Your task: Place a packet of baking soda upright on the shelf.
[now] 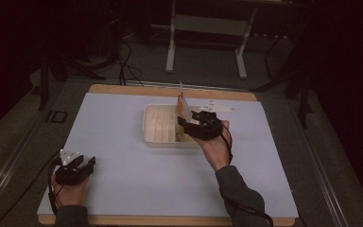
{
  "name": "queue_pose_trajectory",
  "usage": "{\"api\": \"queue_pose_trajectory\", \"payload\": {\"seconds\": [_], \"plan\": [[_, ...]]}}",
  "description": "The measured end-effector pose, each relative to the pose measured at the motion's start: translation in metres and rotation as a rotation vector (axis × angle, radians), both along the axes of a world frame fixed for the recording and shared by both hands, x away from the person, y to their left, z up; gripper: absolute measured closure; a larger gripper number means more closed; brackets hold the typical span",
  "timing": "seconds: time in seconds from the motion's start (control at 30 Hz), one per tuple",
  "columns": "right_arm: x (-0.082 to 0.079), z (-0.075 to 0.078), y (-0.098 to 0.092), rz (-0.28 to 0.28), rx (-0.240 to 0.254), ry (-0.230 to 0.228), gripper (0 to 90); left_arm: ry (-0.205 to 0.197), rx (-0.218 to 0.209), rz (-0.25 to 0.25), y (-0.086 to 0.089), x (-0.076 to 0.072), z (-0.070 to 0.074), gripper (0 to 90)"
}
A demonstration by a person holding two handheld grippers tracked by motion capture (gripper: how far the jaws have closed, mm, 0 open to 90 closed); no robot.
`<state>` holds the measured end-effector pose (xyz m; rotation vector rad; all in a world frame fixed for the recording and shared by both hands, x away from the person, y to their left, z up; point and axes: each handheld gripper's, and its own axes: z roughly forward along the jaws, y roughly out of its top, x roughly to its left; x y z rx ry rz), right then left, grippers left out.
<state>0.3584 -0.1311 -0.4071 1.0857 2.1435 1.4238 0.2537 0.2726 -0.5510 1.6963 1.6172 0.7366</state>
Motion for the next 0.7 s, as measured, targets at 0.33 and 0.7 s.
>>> {"api": "queue_pose_trajectory", "payload": {"seconds": [0.33, 0.7], "plan": [[-0.016, 0.003, -0.02, 0.054, -0.084, 0.006, 37.9, -0.001, 0.002, 0.002, 0.0, 0.0, 0.0, 52.7], [-0.035, -0.031, -0.065, 0.021, -0.182, 0.068, 36.2, 0.005, 0.034, 0.037, -0.003, 0.0, 0.0, 49.2]]}}
